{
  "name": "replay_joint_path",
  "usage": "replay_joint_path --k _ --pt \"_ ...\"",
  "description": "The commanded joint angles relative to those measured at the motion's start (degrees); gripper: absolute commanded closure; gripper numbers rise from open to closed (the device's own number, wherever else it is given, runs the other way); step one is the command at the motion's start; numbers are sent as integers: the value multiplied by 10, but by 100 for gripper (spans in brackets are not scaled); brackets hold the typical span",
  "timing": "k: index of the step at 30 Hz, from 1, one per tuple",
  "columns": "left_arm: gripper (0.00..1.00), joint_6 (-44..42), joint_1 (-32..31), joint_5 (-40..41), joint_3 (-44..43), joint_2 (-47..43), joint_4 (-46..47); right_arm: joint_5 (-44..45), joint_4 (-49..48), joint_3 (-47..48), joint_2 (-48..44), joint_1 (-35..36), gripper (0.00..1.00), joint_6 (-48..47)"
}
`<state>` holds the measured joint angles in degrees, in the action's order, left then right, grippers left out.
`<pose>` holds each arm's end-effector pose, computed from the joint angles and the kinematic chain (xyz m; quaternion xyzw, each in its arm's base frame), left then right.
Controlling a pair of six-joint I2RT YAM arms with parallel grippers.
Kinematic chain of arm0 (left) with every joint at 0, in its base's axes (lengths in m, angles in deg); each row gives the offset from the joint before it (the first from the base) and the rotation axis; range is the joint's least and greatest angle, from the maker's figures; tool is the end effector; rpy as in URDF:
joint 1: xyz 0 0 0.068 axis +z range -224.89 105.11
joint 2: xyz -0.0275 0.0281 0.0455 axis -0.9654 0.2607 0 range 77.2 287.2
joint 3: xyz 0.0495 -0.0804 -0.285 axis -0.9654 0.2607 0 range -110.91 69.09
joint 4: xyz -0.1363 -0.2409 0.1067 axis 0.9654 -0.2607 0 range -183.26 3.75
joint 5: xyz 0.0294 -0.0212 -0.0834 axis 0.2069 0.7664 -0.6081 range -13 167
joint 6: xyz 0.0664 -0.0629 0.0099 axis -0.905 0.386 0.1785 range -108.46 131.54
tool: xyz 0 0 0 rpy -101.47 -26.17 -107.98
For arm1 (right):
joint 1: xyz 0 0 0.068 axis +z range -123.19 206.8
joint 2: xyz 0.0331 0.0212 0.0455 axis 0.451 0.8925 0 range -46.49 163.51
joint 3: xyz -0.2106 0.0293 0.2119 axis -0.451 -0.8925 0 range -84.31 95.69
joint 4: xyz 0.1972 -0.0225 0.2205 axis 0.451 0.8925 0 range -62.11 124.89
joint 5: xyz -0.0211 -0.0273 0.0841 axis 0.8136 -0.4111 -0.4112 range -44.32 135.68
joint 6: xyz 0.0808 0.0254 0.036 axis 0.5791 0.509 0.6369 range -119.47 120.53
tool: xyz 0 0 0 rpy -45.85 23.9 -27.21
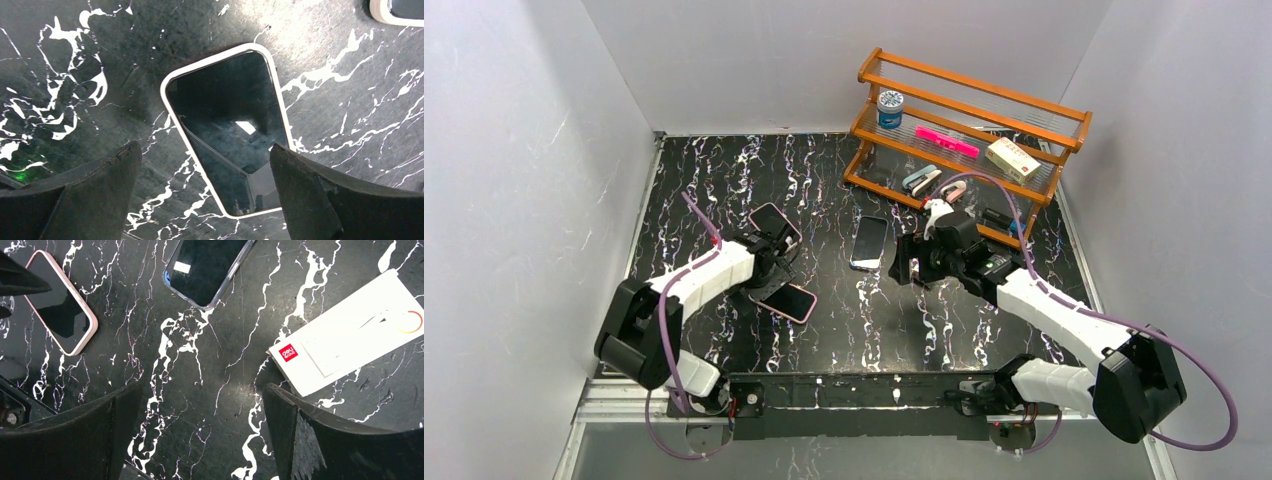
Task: Take the phone out of the phone case
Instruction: Pick up the phone at the center of the board.
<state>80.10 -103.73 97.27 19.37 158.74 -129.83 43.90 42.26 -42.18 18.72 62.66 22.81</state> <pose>0.2649 -0.1133 0.1582 -0.3527 0.9107 0.0211 0.2137 0.2457 0.1807 0.2282 -0.1128 0.8894 0.2273 0.3802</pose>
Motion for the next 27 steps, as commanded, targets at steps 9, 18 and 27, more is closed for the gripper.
replay_joint_path --k 9,18,27 --pt "2 75 -8 22 -25 46 46 -14 -56 -19 10 11 1 -18" --pt "2 89 -8 14 -16 92 33 -17 -64 -30 9 11 1 -21" --pt "19 73 -12 1 9 114 41 -27 -61 -27 11 18 1 -22"
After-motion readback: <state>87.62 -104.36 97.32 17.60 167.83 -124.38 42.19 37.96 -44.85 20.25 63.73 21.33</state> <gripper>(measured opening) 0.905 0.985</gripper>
